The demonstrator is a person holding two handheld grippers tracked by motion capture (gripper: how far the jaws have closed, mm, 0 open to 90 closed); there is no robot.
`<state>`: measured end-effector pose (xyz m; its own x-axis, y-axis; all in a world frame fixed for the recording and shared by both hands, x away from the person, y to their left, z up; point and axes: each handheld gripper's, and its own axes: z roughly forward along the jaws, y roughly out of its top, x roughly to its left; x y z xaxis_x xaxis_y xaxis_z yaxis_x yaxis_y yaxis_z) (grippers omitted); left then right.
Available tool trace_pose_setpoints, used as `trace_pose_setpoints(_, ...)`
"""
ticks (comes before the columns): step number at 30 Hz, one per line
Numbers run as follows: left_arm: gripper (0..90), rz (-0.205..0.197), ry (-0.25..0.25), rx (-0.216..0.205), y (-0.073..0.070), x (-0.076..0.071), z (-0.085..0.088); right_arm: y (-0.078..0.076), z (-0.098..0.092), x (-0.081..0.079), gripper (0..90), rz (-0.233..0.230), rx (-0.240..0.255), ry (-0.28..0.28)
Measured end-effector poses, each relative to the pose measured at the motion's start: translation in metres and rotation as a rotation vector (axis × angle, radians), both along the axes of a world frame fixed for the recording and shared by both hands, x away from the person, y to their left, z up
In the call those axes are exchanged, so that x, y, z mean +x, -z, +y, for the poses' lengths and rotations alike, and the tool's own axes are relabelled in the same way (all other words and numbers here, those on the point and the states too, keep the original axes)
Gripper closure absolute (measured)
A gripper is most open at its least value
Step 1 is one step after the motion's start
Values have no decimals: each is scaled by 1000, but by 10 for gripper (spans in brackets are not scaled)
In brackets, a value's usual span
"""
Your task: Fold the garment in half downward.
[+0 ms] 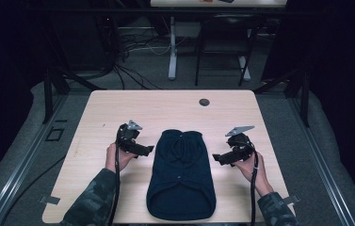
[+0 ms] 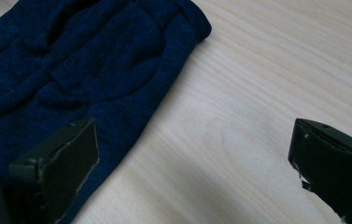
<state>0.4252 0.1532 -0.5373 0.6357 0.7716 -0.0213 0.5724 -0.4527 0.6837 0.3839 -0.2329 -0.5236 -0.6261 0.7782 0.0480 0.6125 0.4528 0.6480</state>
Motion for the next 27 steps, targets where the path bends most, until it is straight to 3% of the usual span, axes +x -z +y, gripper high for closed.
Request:
trace_pose_setpoints(9,8,21,24,3,-2,11,-13,-2,12,13,13,7,15,-20)
trace_pose_setpoints(27,7,59,40,-21,2,38,-35,3,33,48,18,87,34,-41)
